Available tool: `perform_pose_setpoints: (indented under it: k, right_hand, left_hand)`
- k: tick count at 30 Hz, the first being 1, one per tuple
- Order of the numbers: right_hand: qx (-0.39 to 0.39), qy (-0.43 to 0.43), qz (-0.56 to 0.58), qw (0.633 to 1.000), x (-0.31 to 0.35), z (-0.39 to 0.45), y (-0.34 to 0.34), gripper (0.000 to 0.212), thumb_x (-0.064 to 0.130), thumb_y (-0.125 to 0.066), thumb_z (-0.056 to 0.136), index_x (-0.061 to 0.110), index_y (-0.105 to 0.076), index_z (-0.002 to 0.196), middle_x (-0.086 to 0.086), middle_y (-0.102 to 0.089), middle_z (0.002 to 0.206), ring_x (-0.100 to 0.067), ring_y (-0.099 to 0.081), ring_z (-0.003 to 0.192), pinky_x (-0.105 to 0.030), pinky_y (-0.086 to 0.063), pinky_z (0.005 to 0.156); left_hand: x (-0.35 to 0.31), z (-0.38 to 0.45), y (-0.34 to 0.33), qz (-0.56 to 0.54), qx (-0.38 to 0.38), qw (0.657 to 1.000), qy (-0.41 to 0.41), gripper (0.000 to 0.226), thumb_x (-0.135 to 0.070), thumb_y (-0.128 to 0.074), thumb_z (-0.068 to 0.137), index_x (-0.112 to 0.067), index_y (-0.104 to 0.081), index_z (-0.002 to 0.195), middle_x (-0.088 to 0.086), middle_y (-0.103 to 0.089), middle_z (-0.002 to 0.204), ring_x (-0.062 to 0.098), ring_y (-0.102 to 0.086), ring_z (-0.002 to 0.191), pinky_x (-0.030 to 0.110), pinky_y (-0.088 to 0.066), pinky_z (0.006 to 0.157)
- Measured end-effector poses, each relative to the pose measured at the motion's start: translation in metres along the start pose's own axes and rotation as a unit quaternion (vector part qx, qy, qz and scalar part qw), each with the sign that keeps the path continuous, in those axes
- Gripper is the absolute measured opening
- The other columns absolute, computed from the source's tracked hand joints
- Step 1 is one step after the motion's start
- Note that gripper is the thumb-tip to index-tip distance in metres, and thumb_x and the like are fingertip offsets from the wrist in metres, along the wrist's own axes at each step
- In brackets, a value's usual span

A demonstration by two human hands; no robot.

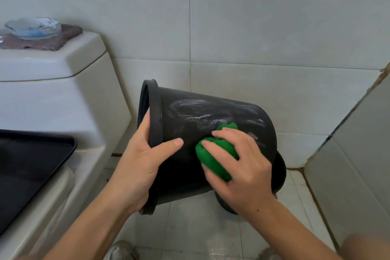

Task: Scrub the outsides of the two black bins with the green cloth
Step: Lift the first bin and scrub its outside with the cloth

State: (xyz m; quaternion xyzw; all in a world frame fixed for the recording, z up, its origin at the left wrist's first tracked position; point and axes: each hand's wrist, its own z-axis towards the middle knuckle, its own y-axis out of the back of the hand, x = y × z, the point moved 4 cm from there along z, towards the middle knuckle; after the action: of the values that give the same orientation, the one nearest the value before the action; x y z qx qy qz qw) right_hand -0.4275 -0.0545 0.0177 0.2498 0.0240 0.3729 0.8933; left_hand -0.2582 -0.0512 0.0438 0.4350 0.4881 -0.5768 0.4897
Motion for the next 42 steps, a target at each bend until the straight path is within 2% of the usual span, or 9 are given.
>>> perform_pose_setpoints:
  k: [5, 7, 14, 16, 21, 24, 29, 36, 42]
  right_hand:
    - [-0.027, -0.261, 0.002, 0.965, -0.058, 0.003, 0.012, 0.033, 0.030, -0.064, 0.084, 0.019, -0.070, 0.114, 0.006, -0.061, 0.111, -0.015, -0.058, 0.102, 0.000, -0.033, 0.085]
    - [-0.032, -0.323, 0.008, 0.946, -0.067, 0.001, 0.012, 0.034, 0.032, -0.062, 0.083, 0.020, -0.069, 0.115, 0.011, -0.057, 0.109, -0.015, -0.058, 0.099, 0.001, -0.032, 0.080]
    - [0.000, -0.033, 0.000, 0.999, -0.002, -0.004, 0.004, 0.027, 0.023, -0.070, 0.084, 0.014, -0.073, 0.109, -0.010, -0.068, 0.112, -0.027, -0.062, 0.107, -0.031, -0.049, 0.096]
    - [-0.001, -0.057, -0.010, 0.998, -0.017, -0.002, 0.009, 0.027, 0.023, -0.070, 0.083, 0.014, -0.074, 0.108, -0.009, -0.068, 0.113, -0.026, -0.063, 0.106, -0.028, -0.049, 0.094]
    - [-0.025, -0.306, -0.011, 0.951, -0.065, -0.002, 0.012, 0.030, 0.027, -0.068, 0.083, 0.020, -0.071, 0.112, 0.005, -0.064, 0.110, -0.016, -0.060, 0.099, 0.003, -0.032, 0.081]
    - [-0.040, -0.266, -0.032, 0.963, -0.045, -0.001, 0.006, 0.031, 0.030, -0.064, 0.084, 0.018, -0.072, 0.111, 0.000, -0.065, 0.113, -0.018, -0.060, 0.102, -0.003, -0.034, 0.089]
    - [-0.032, -0.031, -0.009, 0.999, 0.003, 0.006, 0.004, 0.026, 0.022, -0.070, 0.082, 0.016, -0.073, 0.107, -0.010, -0.069, 0.109, -0.026, -0.064, 0.102, -0.032, -0.052, 0.092]
    - [-0.041, -0.286, -0.060, 0.955, -0.065, 0.004, 0.014, 0.035, 0.038, -0.056, 0.082, 0.022, -0.072, 0.109, 0.005, -0.065, 0.107, -0.013, -0.058, 0.095, 0.002, -0.031, 0.079]
    - [-0.048, -0.122, -0.030, 0.991, -0.005, 0.013, 0.003, 0.026, 0.025, -0.068, 0.079, 0.015, -0.076, 0.102, -0.005, -0.069, 0.107, -0.023, -0.064, 0.098, -0.026, -0.049, 0.090]
  left_hand:
    - [-0.003, -0.002, 0.008, 0.024, 0.000, 1.000, -0.006, 0.068, -0.006, -0.062, 0.075, -0.031, -0.052, 0.137, -0.002, -0.072, 0.120, 0.016, -0.068, 0.110, 0.020, -0.054, 0.085]
    - [-0.003, -0.002, 0.008, 0.027, -0.002, 1.000, -0.009, 0.069, -0.007, -0.062, 0.075, -0.033, -0.051, 0.138, -0.004, -0.072, 0.120, 0.015, -0.068, 0.110, 0.020, -0.054, 0.085]
    - [-0.002, 0.000, 0.001, 0.013, -0.003, 1.000, -0.006, 0.064, -0.002, -0.060, 0.074, -0.029, -0.056, 0.133, 0.001, -0.074, 0.114, 0.016, -0.071, 0.103, 0.020, -0.056, 0.079]
    - [-0.005, -0.002, 0.004, 0.005, -0.011, 1.000, -0.002, 0.064, -0.003, -0.061, 0.073, -0.029, -0.057, 0.132, 0.001, -0.075, 0.113, 0.016, -0.072, 0.102, 0.021, -0.056, 0.079]
    - [-0.011, -0.003, 0.010, 0.008, -0.023, 1.000, -0.008, 0.071, 0.003, -0.068, 0.069, -0.032, -0.059, 0.130, -0.002, -0.075, 0.111, 0.015, -0.072, 0.100, 0.020, -0.056, 0.078]
    - [-0.007, -0.001, 0.002, 0.003, -0.022, 1.000, -0.003, 0.068, -0.003, -0.063, 0.072, -0.031, -0.056, 0.134, -0.002, -0.075, 0.112, 0.014, -0.072, 0.101, 0.019, -0.055, 0.076]
    - [-0.008, 0.001, 0.002, -0.013, -0.028, 0.999, -0.006, 0.061, 0.000, -0.062, 0.071, -0.025, -0.060, 0.128, 0.003, -0.075, 0.109, 0.016, -0.072, 0.096, 0.023, -0.057, 0.076]
    - [-0.018, -0.004, 0.011, -0.033, -0.051, 0.998, -0.009, 0.057, -0.007, -0.060, 0.068, -0.027, -0.063, 0.120, -0.002, -0.076, 0.104, 0.014, -0.072, 0.096, 0.022, -0.058, 0.078]
    - [-0.008, -0.003, -0.003, -0.027, -0.028, 0.999, -0.007, 0.063, -0.001, -0.062, 0.071, -0.026, -0.059, 0.129, 0.003, -0.074, 0.114, 0.019, -0.071, 0.103, 0.026, -0.058, 0.082]
